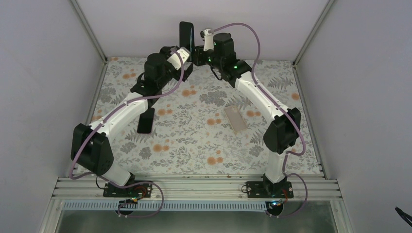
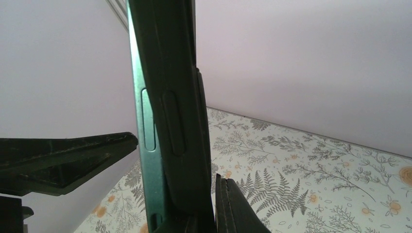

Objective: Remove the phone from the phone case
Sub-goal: Remove the phone case from the phone.

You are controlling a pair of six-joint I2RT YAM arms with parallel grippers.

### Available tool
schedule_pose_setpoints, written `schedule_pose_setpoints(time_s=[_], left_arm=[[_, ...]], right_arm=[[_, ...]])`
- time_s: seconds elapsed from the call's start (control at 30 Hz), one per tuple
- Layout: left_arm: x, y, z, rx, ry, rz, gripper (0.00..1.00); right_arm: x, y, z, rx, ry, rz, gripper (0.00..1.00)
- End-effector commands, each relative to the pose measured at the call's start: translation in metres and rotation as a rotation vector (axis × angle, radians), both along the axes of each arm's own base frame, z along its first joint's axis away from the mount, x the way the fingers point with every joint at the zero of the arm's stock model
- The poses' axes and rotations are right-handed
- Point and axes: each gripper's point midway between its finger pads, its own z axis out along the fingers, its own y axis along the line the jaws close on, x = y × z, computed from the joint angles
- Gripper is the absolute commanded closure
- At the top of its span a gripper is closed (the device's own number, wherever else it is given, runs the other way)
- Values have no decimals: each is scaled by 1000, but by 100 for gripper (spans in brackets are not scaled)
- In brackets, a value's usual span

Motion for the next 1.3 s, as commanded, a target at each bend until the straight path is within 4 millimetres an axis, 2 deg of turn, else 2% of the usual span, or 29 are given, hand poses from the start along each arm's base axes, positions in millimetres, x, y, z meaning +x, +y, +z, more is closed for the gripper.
schedule_pose_setpoints(time_s=[0.0,0.17,0.5,0.6,0.7,0.83,0.93,1.1,1.27], left_arm=[[11,8,20,-32,-50,63,0],[16,23,29,-38,-97,153,0],[21,34,43,-15,-180,234,1],[17,31,46,90,-296,299,2],[3,29,55,208,-483,388,2],[-3,31,56,270,-582,429,2],[-3,36,57,301,-648,489,2],[14,54,54,309,-654,556,6],[25,61,44,303,-621,525,19]], right_arm=[[-2,10,34,68,-83,25,97],[-3,10,30,56,-84,26,97],[-7,19,18,52,-53,61,97],[-13,29,6,58,2,99,97],[-18,45,-17,33,85,158,97],[-26,63,-40,4,157,216,97],[-35,71,-40,13,175,244,97],[-54,78,-34,38,198,289,97],[-73,81,-26,58,207,341,97]])
